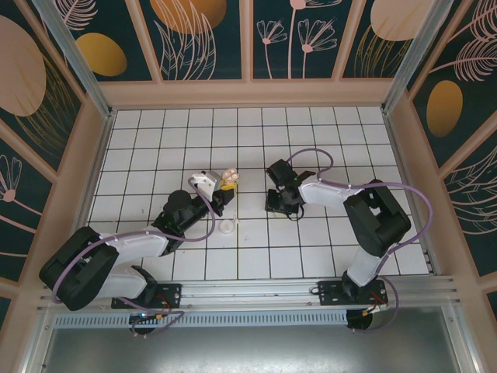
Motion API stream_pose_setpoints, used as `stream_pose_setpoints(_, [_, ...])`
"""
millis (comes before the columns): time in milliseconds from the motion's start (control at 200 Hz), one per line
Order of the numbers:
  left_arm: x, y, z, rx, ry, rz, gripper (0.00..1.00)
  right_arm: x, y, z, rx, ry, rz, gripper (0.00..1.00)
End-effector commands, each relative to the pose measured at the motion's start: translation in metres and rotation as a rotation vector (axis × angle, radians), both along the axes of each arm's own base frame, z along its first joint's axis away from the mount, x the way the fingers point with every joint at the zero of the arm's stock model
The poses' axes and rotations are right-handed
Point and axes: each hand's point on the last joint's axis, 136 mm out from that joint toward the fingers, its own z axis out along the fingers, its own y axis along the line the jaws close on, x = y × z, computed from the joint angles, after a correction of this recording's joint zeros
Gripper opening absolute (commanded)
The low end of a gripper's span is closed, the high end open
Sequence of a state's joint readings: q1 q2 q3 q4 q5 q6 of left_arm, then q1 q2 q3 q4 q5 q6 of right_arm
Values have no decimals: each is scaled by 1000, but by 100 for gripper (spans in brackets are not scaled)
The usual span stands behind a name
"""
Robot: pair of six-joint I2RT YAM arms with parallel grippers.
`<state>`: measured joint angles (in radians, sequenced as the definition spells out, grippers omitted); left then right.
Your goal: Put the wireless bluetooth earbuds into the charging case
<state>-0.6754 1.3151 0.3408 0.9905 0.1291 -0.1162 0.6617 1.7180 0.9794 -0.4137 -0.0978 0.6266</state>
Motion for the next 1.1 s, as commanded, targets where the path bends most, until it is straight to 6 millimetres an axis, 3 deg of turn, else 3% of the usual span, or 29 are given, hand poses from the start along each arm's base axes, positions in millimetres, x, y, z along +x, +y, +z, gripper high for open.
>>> stream_pose_setpoints(0, [1, -2, 20, -23, -57, 1, 11, 13, 4, 8, -4, -35, 10, 38])
stream_pose_setpoints(115, [1, -1, 21, -21, -60, 4, 11, 11, -5, 17, -46, -36, 5, 42])
stream_pose_setpoints(295, [1, -2, 20, -22, -59, -1, 11, 6, -11, 29, -74, -23, 22, 40])
stream_pose_setpoints(806, [1, -1, 19, -25, -56, 2, 11, 2, -1, 7, -66, 57, 73, 36])
stream_pose_setpoints(1096, [1, -1, 19, -21, -57, 2, 11, 1, -5, -1, -95, 71, 73, 33])
